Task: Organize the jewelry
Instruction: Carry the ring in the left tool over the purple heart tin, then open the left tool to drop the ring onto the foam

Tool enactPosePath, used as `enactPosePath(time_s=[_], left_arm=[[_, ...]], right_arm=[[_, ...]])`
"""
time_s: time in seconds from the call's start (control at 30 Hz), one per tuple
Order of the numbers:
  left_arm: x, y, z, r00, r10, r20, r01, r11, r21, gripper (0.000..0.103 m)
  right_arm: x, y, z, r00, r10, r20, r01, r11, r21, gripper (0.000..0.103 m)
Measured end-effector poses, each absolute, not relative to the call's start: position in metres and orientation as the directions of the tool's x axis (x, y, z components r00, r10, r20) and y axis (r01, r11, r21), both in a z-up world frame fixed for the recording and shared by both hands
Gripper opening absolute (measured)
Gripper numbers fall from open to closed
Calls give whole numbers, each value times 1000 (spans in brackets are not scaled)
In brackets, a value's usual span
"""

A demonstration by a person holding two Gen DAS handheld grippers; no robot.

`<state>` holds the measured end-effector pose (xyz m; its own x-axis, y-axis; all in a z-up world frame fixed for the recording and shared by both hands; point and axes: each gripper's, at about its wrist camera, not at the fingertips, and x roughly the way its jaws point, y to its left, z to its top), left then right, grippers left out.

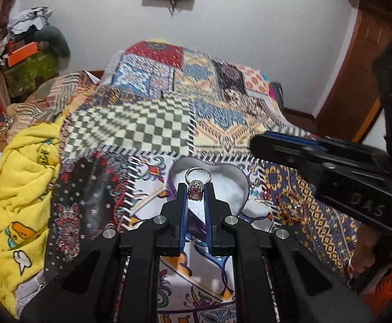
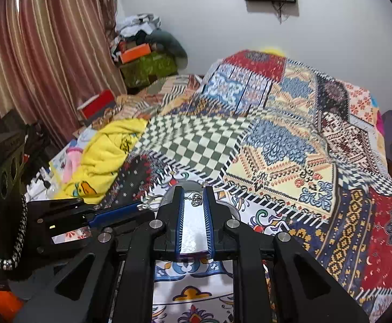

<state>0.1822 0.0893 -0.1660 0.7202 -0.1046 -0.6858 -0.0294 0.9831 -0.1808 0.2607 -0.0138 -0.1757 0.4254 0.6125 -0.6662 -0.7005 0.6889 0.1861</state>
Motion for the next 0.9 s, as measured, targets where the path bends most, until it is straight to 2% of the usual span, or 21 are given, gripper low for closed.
enactPosePath(time_s=[0.4, 0.9], left_arm=[[211, 87, -186, 675, -154, -721, 7, 979, -202, 10], [205, 85, -172, 702, -87, -706, 8, 993, -114, 12]], right_arm=[[280, -10, -206, 321, 601, -732, -693, 676, 250, 13], [277, -8, -212, 322, 570, -756, -715, 670, 200, 13]])
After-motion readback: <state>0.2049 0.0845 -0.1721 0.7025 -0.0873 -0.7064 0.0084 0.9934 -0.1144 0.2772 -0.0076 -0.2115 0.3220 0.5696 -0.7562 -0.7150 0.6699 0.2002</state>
